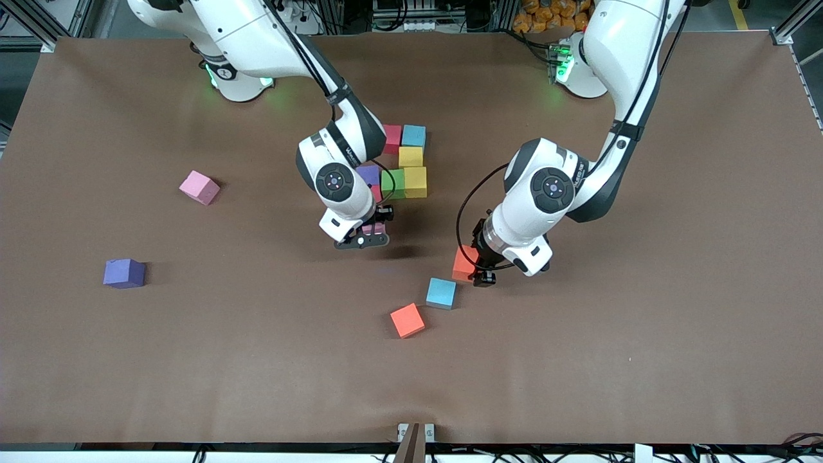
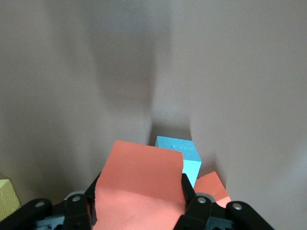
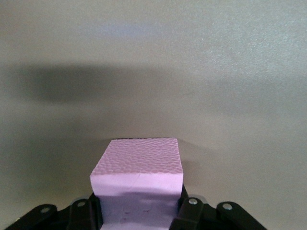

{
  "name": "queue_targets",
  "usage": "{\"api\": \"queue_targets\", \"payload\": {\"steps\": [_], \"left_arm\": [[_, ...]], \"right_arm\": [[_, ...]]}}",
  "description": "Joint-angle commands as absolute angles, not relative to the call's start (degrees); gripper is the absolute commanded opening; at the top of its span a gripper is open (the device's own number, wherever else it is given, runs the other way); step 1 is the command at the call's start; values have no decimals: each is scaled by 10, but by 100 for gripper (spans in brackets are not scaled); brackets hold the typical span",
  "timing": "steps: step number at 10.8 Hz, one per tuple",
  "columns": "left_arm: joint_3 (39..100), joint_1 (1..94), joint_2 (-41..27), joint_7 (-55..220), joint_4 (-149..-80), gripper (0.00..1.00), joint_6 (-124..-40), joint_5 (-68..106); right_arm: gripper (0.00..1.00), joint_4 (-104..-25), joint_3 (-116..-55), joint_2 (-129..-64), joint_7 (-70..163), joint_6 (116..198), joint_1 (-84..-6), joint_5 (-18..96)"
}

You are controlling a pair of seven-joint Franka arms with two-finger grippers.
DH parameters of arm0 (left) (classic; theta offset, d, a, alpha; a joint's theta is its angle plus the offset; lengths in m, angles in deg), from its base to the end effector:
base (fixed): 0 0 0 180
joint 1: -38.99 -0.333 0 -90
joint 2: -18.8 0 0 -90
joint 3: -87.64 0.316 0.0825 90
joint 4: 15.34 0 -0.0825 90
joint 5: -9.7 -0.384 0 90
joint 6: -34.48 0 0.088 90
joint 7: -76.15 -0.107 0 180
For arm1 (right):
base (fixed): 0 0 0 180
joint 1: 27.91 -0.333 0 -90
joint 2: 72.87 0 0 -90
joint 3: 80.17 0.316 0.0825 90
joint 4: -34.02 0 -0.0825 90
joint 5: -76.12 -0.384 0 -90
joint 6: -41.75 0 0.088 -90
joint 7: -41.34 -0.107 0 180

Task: Form number 2 with 11 blocks
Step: 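Lower light pink into the cluster while the left gripper holds orange, then release light pink and lift the right gripper while the left gripper lowers orange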

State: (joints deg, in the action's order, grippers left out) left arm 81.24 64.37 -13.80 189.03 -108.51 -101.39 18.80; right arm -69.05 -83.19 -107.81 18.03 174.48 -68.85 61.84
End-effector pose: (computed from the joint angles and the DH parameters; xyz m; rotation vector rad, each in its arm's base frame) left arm 0.6041 -0.3636 0.3096 2.0890 2.0312 -0.1707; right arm 0.5047 0.4018 0.2007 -3.0511 -0.1304 0.2297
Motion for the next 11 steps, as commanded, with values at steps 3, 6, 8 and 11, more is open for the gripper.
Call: {"api": "queue_targets", "payload": {"steps": [3, 6, 8, 11], "left_arm": [[814, 658, -142, 1939, -1088, 0, -1031, 175], [815, 668, -150, 1976, -1087, 0, -1039, 161], [815, 676, -154, 2021, -1086, 0, -1046, 157], [815, 685, -156, 2121, -1086, 0, -1046, 147]], "right_arm": [[100, -694, -837, -1077, 169, 1740, -690, 634], [100, -697, -837, -1065, 168, 1740, -685, 634], [100, -709, -829, -1036, 167, 1741, -664, 632], [100, -724, -815, -1003, 165, 1745, -639, 628]]}}
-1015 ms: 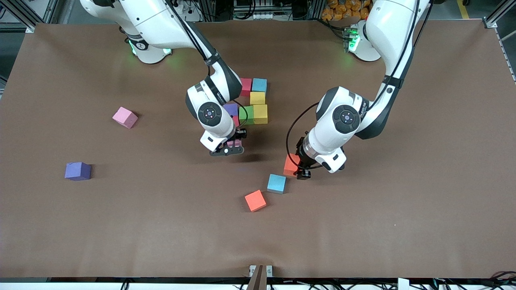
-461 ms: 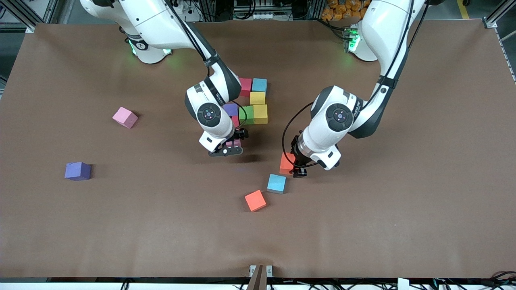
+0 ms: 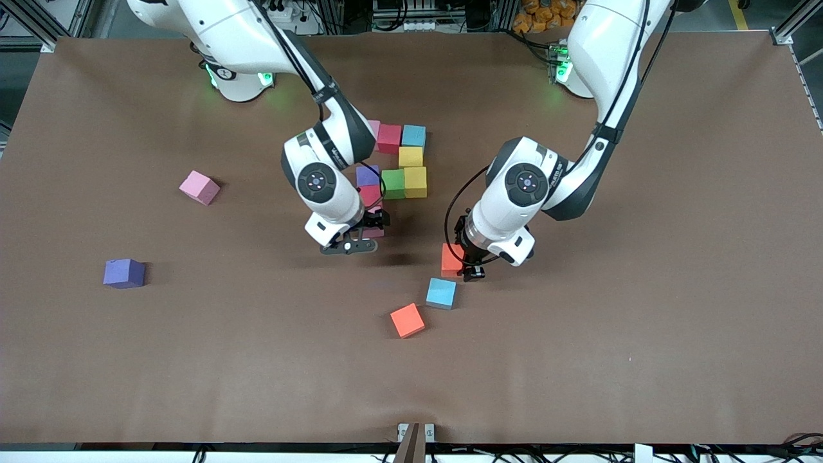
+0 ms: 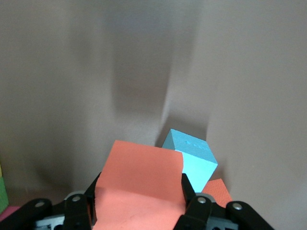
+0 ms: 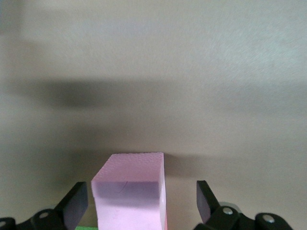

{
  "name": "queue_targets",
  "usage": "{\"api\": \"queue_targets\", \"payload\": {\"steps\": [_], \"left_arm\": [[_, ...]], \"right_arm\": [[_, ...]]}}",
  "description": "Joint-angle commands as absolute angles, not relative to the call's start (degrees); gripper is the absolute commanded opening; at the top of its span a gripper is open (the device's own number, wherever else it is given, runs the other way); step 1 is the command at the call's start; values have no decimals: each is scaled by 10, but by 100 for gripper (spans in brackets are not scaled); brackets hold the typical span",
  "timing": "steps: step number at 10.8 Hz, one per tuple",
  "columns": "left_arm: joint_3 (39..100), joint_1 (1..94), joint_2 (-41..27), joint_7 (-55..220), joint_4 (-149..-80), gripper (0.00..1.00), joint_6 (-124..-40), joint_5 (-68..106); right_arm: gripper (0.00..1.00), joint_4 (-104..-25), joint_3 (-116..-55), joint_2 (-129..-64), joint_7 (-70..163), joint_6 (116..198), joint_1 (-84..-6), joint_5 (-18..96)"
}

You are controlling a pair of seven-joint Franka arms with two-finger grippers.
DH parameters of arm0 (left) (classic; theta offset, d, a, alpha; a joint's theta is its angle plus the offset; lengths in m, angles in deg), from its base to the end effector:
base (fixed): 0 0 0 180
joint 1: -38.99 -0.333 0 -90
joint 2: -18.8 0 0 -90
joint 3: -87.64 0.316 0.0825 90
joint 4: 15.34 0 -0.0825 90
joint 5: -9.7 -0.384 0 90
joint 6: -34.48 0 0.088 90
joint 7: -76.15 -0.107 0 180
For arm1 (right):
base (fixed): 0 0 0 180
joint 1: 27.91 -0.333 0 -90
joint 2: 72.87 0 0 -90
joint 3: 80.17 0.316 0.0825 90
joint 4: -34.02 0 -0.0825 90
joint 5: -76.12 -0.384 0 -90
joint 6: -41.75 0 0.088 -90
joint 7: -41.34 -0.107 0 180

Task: Form number 2 with 11 blocks

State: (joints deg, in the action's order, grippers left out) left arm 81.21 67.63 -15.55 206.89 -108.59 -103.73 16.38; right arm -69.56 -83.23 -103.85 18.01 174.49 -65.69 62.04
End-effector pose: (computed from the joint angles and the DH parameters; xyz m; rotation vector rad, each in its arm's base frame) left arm 0.5849 -0.3978 0.2917 1.8516 2.2742 -0.1806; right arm 0.5301 0.3759 0.2418 -3.0203 -0.0546 0.1489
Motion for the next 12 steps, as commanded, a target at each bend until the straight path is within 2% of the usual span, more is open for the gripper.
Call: {"api": "queue_targets", "payload": {"steps": [1, 4, 6, 8, 12], "left_arm": [[815, 697, -157, 2139, -1087, 0, -1046, 141], [815, 751, -173, 2146, -1087, 0, -1046, 136], [814, 776, -189, 2146, -1087, 0, -1047, 117], [814, 802, -201, 2145, -1087, 0, -1075, 112], [813, 810, -217, 2180, -1086, 0, -1106, 115]], "right_arm": [[100, -729, -814, -993, 165, 1744, -633, 628], [100, -783, -814, -917, 176, 1734, -590, 628], [100, -770, -814, -893, 184, 1680, -552, 650], [100, -748, -813, -880, 227, 1641, -526, 767], [100, -741, -811, -831, 230, 1629, -459, 786]]}}
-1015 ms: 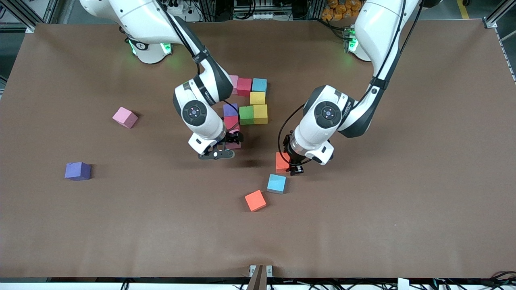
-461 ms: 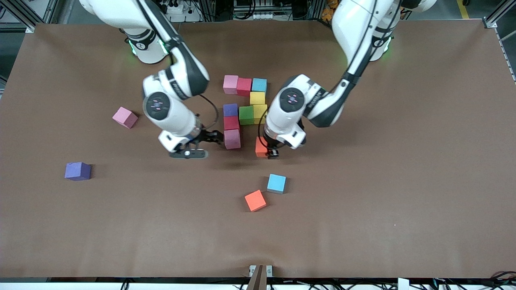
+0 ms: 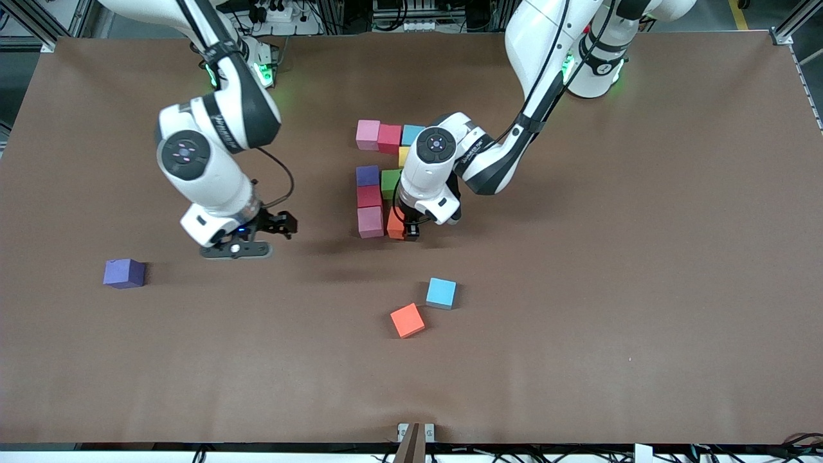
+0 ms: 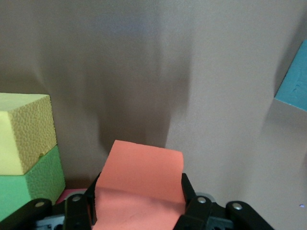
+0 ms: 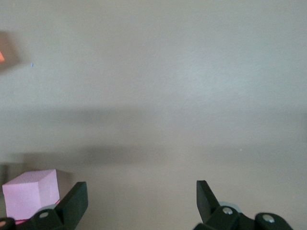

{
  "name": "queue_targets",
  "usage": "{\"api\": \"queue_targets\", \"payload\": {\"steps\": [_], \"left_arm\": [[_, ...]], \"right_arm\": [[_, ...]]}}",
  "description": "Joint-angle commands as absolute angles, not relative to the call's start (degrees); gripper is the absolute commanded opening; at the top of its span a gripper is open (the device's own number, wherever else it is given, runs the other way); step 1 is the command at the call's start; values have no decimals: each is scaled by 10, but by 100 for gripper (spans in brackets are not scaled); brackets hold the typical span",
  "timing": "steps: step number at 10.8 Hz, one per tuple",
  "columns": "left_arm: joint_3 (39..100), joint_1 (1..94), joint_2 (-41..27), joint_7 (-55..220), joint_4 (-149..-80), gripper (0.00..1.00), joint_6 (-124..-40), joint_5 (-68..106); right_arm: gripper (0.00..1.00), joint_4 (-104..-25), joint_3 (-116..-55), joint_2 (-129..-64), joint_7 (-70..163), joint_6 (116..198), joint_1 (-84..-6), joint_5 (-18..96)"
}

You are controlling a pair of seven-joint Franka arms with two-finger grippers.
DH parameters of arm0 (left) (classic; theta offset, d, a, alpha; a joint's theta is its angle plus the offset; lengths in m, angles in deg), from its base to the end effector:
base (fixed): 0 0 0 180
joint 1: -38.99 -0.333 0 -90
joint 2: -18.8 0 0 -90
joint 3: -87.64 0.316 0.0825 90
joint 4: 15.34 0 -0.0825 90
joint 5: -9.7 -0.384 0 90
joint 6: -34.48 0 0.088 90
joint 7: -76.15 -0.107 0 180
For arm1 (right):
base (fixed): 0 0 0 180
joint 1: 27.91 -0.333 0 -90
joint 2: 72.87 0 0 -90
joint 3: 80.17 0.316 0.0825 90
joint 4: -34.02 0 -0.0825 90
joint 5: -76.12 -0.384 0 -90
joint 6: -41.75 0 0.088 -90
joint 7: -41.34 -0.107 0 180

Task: Form number 2 with 11 blocks

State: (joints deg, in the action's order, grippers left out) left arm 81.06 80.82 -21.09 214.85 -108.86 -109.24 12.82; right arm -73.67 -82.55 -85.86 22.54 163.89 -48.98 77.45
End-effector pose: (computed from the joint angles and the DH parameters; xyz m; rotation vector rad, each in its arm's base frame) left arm 0.4785 -0.5214 0.2316 2.0087 2.1748 -0.1756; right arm 0.5820 0.1971 0.3928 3.1217 0.0177 0.0525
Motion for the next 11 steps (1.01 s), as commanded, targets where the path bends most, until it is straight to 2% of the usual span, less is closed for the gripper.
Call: {"api": "queue_targets", "payload": {"steps": [1, 4, 7, 11], "left_arm": [[813, 811, -220, 2196, -1086, 0, -1114, 115], [813, 811, -222, 2213, -1086, 0, -1119, 117], [811, 819, -229, 2219, -1086, 0, -1123, 118], [811, 831, -236, 2226, -1085, 0, -1135, 118]], "right_arm": [[100, -737, -798, -813, 235, 1623, -433, 786], [100, -666, -783, -815, 261, 1534, -389, 786], [100, -652, -783, -806, 269, 1514, -366, 782], [100, -609, -784, -791, 271, 1429, -343, 774]]}}
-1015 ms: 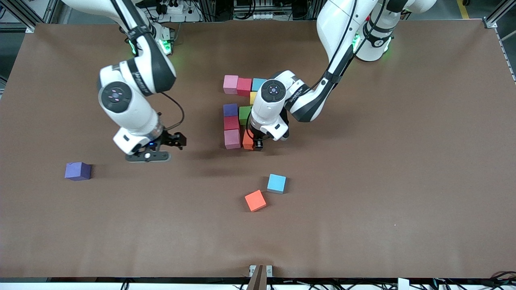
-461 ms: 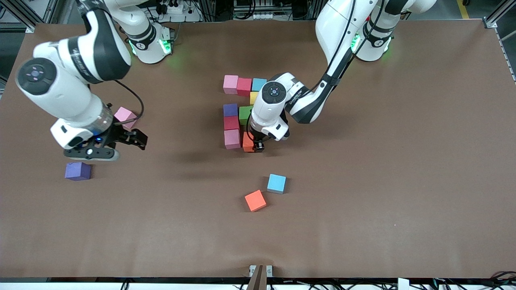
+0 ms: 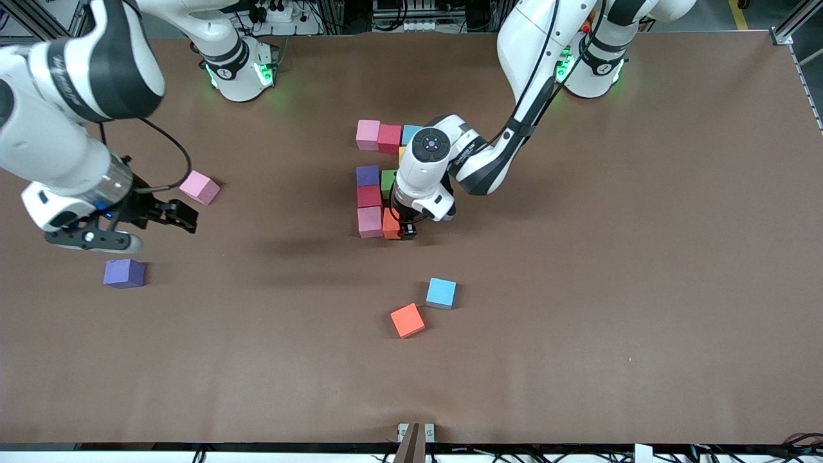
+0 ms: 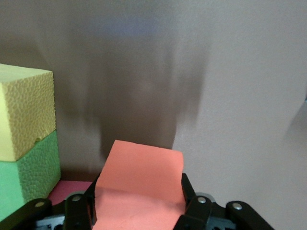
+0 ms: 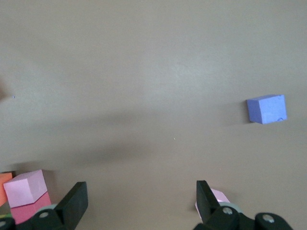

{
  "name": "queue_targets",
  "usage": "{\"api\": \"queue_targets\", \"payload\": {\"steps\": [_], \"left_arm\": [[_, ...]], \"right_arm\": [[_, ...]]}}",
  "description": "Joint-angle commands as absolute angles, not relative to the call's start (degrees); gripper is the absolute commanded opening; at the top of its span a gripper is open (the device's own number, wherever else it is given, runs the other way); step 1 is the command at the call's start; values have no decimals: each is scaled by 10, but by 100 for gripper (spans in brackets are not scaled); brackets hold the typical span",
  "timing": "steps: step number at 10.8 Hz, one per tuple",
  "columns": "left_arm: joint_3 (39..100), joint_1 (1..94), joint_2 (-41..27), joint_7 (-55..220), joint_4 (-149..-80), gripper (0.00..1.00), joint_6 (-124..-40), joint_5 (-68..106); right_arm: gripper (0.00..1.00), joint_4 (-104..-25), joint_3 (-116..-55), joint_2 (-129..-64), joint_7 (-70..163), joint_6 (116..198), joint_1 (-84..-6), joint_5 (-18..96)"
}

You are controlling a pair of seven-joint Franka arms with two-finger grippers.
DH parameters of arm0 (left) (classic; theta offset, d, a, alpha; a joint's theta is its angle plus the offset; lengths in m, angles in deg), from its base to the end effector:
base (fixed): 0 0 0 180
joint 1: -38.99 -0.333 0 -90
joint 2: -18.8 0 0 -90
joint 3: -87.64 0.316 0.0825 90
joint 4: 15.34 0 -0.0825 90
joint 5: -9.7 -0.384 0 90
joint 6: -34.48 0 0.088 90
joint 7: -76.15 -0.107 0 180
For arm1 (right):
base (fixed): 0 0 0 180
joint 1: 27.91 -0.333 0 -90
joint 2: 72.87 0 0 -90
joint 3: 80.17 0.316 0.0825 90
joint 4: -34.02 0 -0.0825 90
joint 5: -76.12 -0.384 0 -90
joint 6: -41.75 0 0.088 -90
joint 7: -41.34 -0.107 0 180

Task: Form number 2 with 11 blocks

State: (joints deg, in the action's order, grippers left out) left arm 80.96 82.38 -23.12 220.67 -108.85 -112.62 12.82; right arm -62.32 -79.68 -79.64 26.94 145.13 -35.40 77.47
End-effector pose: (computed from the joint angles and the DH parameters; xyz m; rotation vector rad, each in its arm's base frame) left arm 0.4646 -0.5356 0.2130 1.9106 2.2393 -0.1982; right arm 0.5949 0.0812 0.5238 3.1165 -0.1664 0.0139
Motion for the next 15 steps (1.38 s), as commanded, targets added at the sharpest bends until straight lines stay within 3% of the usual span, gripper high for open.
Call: {"api": "queue_targets", "payload": {"steps": [1, 15], "left_arm": [[811, 832, -237, 2226, -1085, 0, -1140, 118], [811, 833, -274, 2231, -1050, 0, -1143, 116]], "right_arm": [[100, -601, -783, -790, 271, 1427, -345, 774], [100, -589, -781, -796, 328, 1389, -369, 774]]}}
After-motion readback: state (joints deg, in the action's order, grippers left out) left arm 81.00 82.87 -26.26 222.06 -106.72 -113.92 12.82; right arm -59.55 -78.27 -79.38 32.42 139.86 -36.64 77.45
